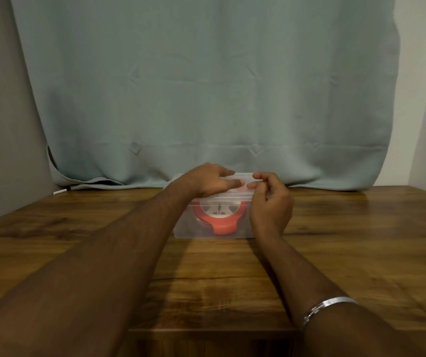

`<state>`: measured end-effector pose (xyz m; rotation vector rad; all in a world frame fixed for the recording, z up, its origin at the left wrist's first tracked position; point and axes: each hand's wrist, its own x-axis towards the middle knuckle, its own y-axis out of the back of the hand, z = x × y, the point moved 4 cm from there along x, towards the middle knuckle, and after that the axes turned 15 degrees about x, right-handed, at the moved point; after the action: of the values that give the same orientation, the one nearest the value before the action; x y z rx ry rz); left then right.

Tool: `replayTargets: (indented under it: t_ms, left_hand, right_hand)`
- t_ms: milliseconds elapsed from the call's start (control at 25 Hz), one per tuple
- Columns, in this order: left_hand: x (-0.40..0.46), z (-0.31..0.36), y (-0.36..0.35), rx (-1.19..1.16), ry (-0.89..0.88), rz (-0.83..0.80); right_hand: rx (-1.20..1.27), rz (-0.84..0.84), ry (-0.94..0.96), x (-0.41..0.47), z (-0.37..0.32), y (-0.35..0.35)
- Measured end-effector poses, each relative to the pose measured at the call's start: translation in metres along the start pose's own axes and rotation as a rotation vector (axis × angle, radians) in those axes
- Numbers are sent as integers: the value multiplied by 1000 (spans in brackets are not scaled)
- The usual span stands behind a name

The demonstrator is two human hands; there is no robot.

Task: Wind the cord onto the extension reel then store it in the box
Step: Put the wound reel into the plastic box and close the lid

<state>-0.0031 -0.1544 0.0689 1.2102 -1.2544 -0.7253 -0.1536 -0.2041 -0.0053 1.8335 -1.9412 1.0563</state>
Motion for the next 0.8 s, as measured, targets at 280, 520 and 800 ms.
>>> replayTargets:
  t_ms: [280,520,800]
  left_hand:
    - [-71,-62,-19,-436,645,562]
    - [-88,-67,-41,-1402,911,-117]
    - [-80,-66,-39,-1289,908,304]
  right_hand:
    - [-33,-48,112,0,5,1]
    - [-83,-58,113,-2,3,4]
    - [-89,-76,122,-4,-1,4]
